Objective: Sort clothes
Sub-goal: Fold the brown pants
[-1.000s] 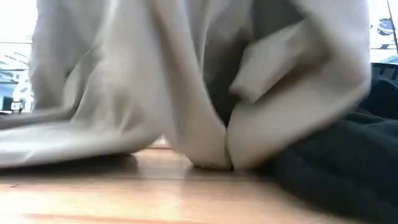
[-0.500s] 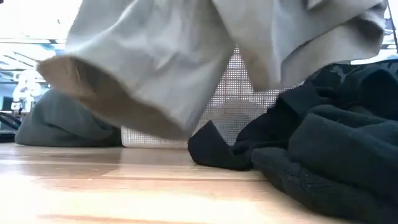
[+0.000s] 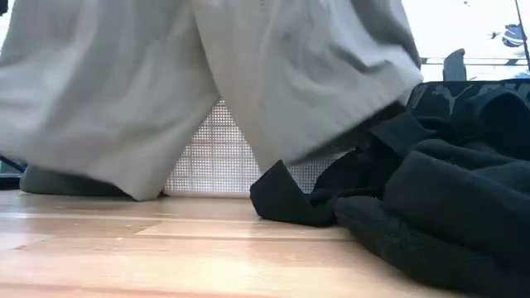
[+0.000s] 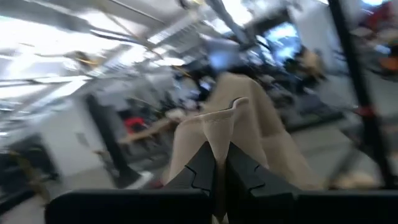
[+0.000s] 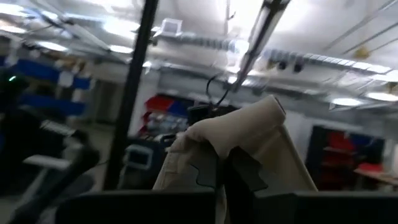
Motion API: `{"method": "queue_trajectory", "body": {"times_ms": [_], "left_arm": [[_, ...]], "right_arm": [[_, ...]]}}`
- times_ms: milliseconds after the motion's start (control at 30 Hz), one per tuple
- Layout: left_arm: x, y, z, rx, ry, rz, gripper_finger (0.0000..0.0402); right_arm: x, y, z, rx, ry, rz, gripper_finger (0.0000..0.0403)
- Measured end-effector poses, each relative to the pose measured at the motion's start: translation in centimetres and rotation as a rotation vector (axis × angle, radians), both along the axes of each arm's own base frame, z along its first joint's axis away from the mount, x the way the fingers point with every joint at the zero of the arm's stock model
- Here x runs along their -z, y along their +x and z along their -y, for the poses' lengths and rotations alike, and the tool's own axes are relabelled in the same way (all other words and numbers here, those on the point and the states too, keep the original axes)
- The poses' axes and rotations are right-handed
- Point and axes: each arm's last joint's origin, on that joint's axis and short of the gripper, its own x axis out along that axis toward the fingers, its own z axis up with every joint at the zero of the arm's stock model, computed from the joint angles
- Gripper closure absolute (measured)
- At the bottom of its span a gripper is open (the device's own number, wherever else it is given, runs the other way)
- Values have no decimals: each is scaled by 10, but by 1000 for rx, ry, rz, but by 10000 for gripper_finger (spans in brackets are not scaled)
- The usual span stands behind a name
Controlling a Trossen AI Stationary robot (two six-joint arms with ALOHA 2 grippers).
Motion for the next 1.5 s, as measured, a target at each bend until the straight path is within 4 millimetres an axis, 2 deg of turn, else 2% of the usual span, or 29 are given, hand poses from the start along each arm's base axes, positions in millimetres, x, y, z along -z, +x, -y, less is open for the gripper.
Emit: {"method": "queue_trajectory", "body": {"times_ms": [233,367,533,667,800,900,1033,1233,1500], "left_arm": [[24,-4,39,207,-85,-130,384],[49,-8,72,315,-119,-253,384],[85,-14,118,398,-159,-400,384],[115,-16,152,424,-222,-482,384],[137,-12,170,375,-301,-510,384],[144,-5,164,229,-310,-466,384],[156,1,142,59,-366,-471,384],[186,6,110,-133,-507,-553,384],[233,22,82,-300,-606,-634,384]], "right_arm": [[15,-8,-46,-185,7,-174,402],[31,-21,-88,-314,-23,-323,402],[61,-33,-151,-372,-12,-496,402],[101,-30,-191,-269,85,-684,402],[132,-12,-201,-90,189,-764,402],[141,3,-191,80,250,-745,402],[152,15,-167,259,334,-806,402],[178,8,-150,420,430,-1017,402],[200,7,-149,531,476,-1097,402]]}}
